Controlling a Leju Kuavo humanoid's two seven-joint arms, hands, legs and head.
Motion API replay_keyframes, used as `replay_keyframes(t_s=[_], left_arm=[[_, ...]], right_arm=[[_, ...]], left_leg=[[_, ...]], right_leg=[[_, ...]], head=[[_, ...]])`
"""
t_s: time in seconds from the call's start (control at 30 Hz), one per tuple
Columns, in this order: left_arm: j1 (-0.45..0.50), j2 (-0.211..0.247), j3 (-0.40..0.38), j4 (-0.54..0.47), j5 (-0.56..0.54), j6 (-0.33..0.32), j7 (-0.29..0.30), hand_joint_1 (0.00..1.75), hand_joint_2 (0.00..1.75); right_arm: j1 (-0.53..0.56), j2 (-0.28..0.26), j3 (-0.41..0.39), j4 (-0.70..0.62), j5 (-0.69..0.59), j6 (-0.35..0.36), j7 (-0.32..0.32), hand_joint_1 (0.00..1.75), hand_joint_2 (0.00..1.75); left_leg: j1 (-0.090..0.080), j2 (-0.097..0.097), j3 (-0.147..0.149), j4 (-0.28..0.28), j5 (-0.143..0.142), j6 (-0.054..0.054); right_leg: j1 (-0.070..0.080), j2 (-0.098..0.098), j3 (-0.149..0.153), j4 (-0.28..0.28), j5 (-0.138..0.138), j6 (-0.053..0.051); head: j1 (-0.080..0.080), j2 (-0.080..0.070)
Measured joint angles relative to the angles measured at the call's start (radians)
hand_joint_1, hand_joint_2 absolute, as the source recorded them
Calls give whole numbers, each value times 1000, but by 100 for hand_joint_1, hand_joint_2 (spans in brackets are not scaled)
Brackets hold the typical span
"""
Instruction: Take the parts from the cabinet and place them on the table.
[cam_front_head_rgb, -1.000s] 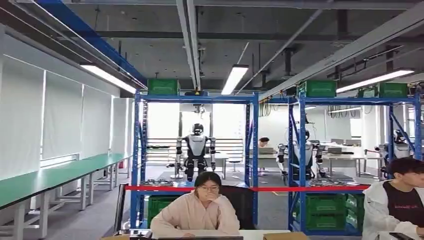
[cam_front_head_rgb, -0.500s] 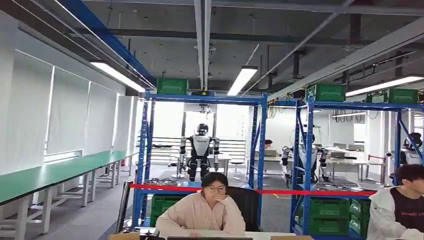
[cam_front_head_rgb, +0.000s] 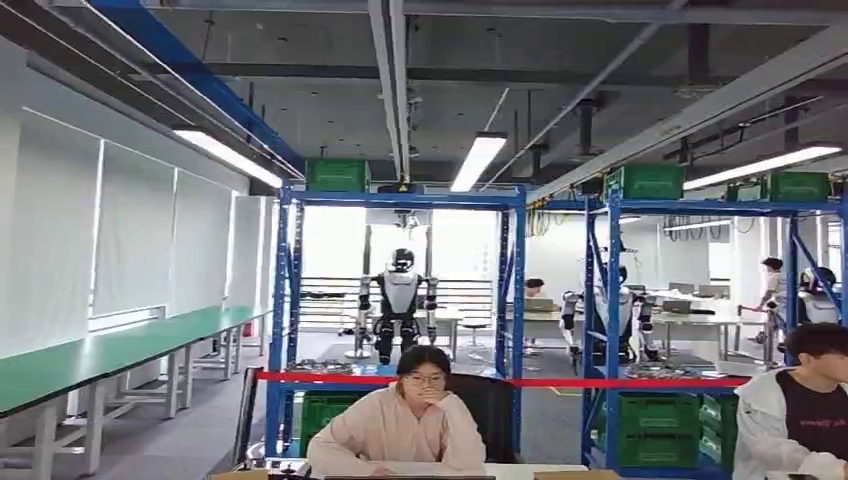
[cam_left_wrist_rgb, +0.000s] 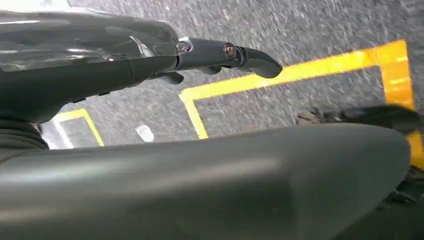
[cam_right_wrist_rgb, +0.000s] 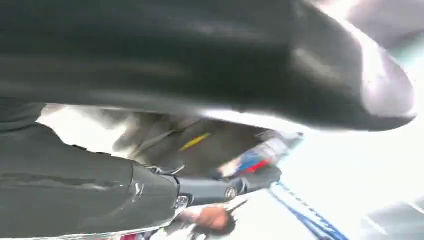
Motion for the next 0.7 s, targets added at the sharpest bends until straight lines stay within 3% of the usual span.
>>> replay_keyframes(t_s=[0.1,0.13,0.17,0.27,0.3,0.43,0.47,0.5,0.57,0.6,0.63,0.67,0.7], left_arm=[[5,-1,2,0,2,8,-1,0,0],[9,-1,3,0,4,11,-2,0,0],[12,-1,5,0,6,14,-2,0,0],[10,-1,11,0,14,18,-2,0,0],[8,-1,15,0,18,20,-1,0,0],[12,-3,24,1,26,28,1,0,0],[10,-8,25,2,26,29,1,0,0],[8,-7,27,2,27,34,1,0,0],[9,-8,29,2,31,34,1,0,0],[9,-8,32,2,32,34,1,0,0],[9,-8,32,2,32,34,1,0,0],[9,-8,32,2,32,34,1,0,0],[8,-8,33,2,32,33,1,0,0]], right_arm=[[188,95,-159,-138,-67,76,14,0,0],[235,121,-196,-174,-77,90,18,0,0],[280,147,-229,-211,-83,103,18,0,0],[382,206,-303,-309,-91,144,7,0,0],[417,225,-325,-343,-90,153,-5,0,0],[532,276,-376,-449,-75,177,-43,0,0],[553,283,-386,-468,-75,182,-46,0,0],[565,289,-396,-482,-73,186,-47,0,0],[588,301,-411,-510,-71,197,-54,0,0],[600,307,-417,-521,-68,199,-57,0,0],[609,311,-423,-527,-66,202,-59,0,0],[618,315,-429,-534,-64,205,-61,0,0],[624,319,-434,-542,-63,206,-63,0,0]], left_leg=[[-1,3,-84,227,-120,-9],[-1,4,-88,255,-122,-10],[-1,5,-66,231,-106,-11],[-1,4,81,-12,-4,-5],[-4,2,99,-46,-19,-2],[-12,5,87,-45,1,21],[-5,15,81,-49,12,32],[-5,15,73,-49,19,42],[-7,19,54,-48,33,47],[-8,22,45,-47,40,47],[-10,23,35,-46,47,46],[-11,25,26,-46,54,46],[-12,26,19,-46,60,45]], right_leg=[[2,-14,-9,3,1,-3],[2,-14,-13,5,2,-4],[2,-14,-17,8,3,-4],[1,-10,-27,25,2,-1],[8,-8,-34,32,3,3],[1,0,-39,35,20,27],[-3,7,-45,43,5,31],[-3,7,-56,67,-35,37],[-11,6,-98,214,-151,48],[-11,6,-116,294,-191,52],[-12,6,-120,341,-203,54],[-13,6,-102,339,-190,55],[-12,6,-63,297,-162,53]], head=[[0,0],[0,0],[0,0],[0,0],[0,0],[-1,0],[-1,0],[-1,0],[-1,0],[-1,0],[-1,0],[-1,0],[-1,0]])
